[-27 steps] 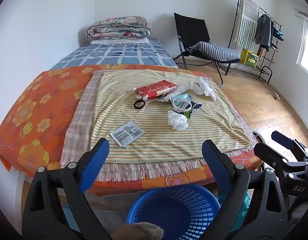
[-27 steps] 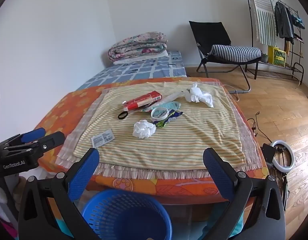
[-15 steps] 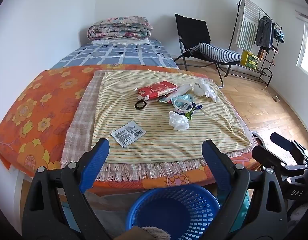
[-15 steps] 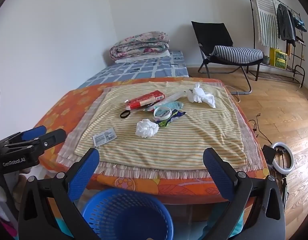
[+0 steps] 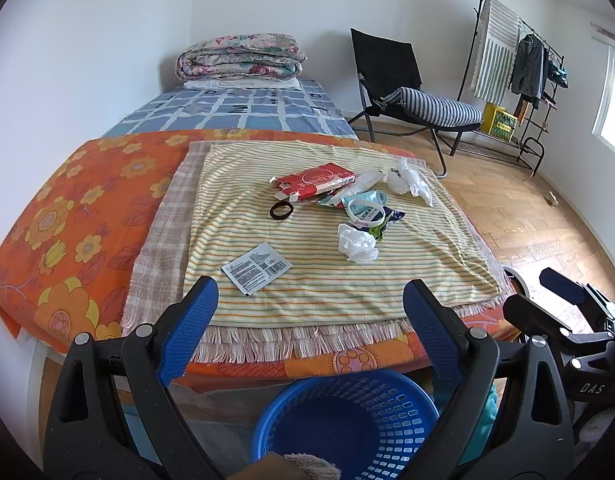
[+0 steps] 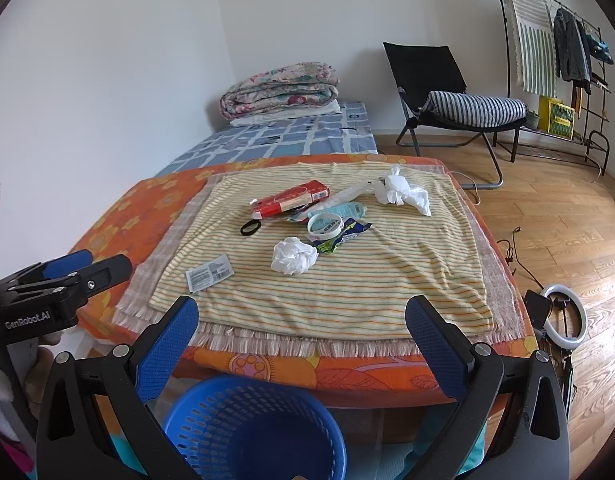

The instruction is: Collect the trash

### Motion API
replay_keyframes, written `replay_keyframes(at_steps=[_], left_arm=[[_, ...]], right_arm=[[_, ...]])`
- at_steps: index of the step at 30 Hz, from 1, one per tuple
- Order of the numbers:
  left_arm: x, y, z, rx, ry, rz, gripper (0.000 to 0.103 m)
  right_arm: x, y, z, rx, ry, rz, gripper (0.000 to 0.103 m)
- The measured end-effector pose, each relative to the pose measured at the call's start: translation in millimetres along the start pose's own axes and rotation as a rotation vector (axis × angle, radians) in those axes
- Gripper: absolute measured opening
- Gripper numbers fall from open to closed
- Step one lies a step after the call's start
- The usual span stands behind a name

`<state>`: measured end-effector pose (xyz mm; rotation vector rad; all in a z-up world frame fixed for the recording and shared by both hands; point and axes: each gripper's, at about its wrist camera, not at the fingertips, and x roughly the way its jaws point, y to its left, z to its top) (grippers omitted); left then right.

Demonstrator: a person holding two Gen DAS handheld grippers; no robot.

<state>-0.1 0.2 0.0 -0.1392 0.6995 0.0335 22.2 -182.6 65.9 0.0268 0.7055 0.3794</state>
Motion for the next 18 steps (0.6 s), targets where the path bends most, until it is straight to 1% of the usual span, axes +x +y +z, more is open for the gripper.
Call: replay_keyframes(at_steps=[18], left_arm=[[0.0,0.0,-0.1,-0.003,-0.001,-0.001,0.096]], right_arm=[[2.2,-1.8,-1.3,0.010,0.007,0.008,0.102]])
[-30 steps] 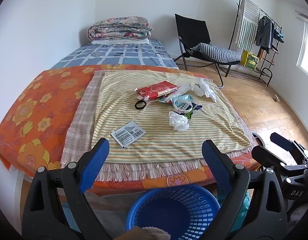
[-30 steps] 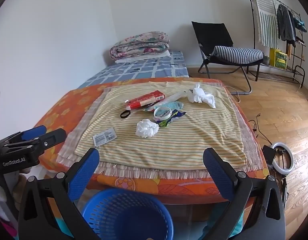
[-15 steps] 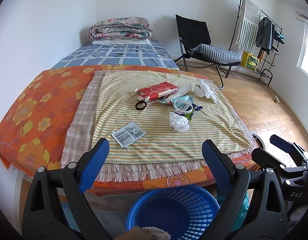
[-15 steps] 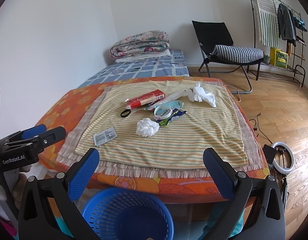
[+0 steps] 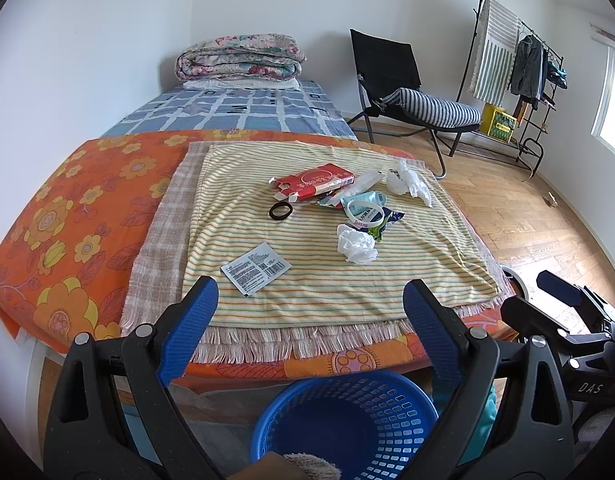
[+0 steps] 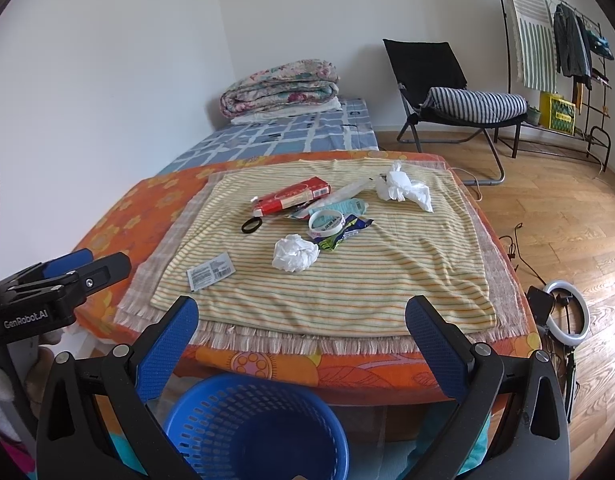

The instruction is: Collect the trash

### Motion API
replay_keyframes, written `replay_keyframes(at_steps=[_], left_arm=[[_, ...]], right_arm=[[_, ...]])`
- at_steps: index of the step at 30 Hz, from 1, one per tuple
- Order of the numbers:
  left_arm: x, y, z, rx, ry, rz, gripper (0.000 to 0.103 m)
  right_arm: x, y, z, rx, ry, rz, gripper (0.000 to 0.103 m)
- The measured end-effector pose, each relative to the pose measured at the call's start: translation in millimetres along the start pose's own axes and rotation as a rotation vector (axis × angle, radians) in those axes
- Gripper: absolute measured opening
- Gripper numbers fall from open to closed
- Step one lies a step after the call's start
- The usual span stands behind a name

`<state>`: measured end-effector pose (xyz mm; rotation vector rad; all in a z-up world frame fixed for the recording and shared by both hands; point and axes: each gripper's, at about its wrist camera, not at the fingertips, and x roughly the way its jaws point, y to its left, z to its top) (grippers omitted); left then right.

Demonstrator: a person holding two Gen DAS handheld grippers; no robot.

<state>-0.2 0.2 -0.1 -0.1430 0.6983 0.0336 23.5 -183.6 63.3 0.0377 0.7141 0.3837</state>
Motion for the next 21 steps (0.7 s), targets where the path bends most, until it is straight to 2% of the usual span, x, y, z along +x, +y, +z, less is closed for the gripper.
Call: replay_keyframes(at_steps=[21], left_arm=[[-0.1,0.3,-0.1,-0.002,0.000,-0.004,0.096]], right_arm=[[0.7,-0.4,-1.0,0.004,0.003,0.004,0.102]])
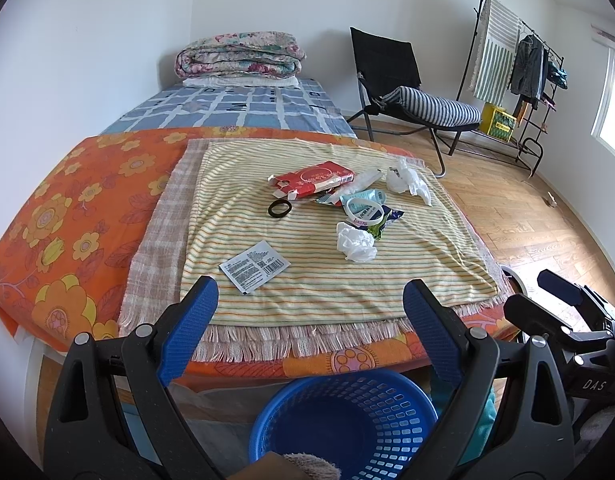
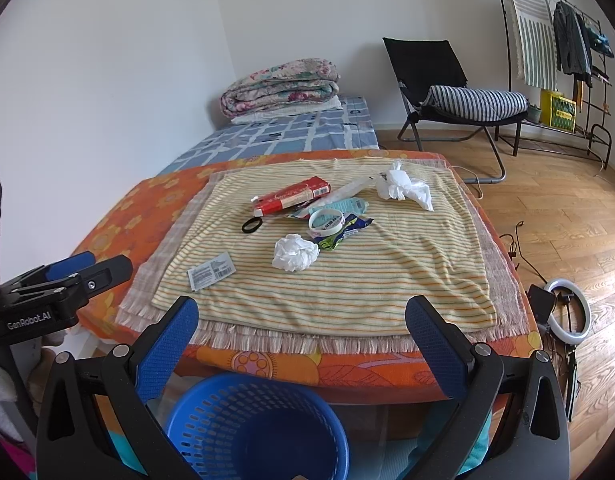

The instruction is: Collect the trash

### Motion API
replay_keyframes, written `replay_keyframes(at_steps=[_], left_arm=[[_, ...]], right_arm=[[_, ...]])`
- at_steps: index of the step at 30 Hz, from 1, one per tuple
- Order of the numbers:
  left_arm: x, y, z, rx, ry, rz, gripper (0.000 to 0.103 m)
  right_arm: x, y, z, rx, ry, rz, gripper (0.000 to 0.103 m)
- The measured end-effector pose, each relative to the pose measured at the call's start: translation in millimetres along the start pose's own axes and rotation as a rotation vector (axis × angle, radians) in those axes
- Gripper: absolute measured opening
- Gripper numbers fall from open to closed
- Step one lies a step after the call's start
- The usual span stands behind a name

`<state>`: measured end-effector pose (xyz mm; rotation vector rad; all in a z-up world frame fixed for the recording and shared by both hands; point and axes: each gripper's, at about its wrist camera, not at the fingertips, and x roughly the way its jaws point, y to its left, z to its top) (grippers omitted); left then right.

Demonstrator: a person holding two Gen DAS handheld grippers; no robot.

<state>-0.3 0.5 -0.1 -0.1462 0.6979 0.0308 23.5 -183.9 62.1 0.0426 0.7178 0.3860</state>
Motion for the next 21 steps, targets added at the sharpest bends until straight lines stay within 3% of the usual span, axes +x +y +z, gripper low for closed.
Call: replay_keyframes(at_steps=[21], left_arm=[[-0.5,1.5,-2.8,-0.006,0.007,0.001,0.096]], right_arm=[[5.9,-5.9,1.1,0.003,0.015,-0.021,0.102]])
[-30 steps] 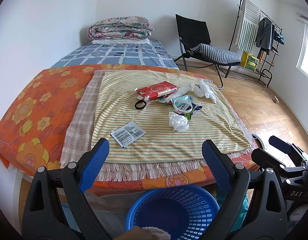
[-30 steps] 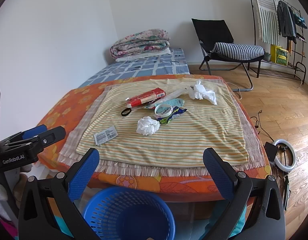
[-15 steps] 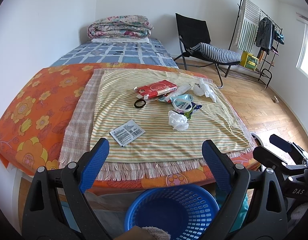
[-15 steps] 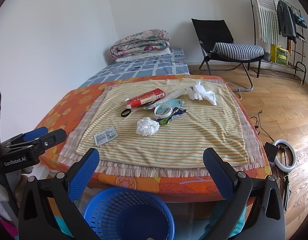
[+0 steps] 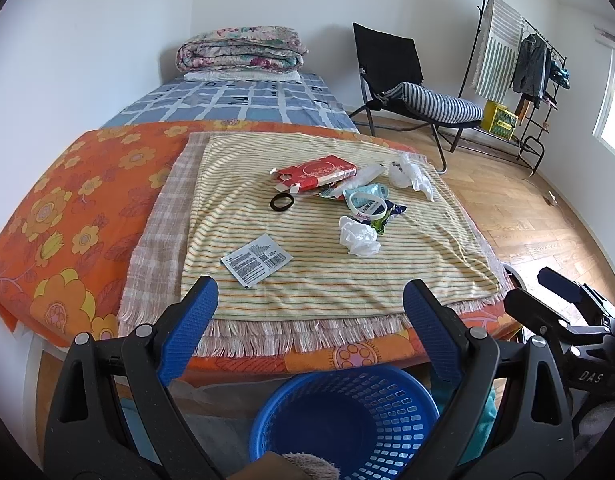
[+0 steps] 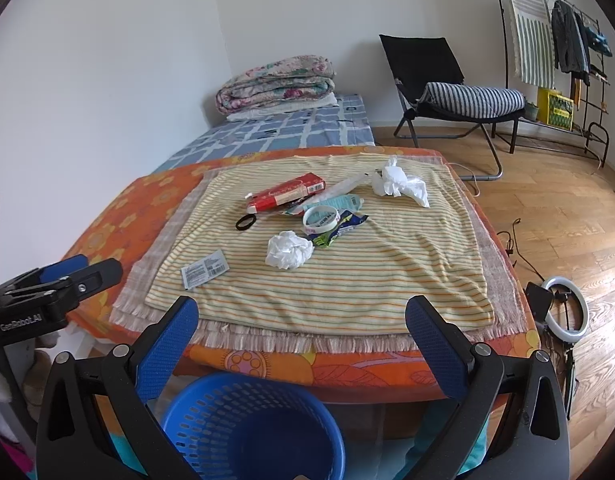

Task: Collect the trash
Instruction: 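Grasp the white label card with the left tool while the right tool grasps the crumpled tissue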

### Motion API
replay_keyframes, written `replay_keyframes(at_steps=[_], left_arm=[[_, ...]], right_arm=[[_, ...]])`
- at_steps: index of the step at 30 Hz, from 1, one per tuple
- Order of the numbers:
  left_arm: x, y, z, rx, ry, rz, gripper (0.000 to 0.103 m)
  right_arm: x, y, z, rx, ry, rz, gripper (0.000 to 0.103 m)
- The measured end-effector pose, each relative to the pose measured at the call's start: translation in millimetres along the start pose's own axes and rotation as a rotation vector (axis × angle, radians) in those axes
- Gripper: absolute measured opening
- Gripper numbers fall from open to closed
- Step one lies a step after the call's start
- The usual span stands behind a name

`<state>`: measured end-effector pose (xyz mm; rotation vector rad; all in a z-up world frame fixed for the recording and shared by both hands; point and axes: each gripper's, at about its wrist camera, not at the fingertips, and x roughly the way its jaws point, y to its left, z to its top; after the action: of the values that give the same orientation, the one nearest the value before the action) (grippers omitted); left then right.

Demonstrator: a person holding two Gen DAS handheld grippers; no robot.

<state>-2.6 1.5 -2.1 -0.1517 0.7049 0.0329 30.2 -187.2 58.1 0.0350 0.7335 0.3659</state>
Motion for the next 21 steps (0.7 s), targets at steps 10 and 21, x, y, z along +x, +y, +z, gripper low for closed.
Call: replay_keyframes(at_steps=[10,21], left_arm=[[-1.1,17.2,-7.4,-0.006,0.023,0.003,0.096],[41.8,43.0,15.2,0.087,0.194,-0.087,0.096]], right_arm=[[6.8,-9.6,5.3,-0.014,-0.018,-0.013,0.102],[22.6,-16.3,17.7,-0.056,-0.023,0.003,0.102]])
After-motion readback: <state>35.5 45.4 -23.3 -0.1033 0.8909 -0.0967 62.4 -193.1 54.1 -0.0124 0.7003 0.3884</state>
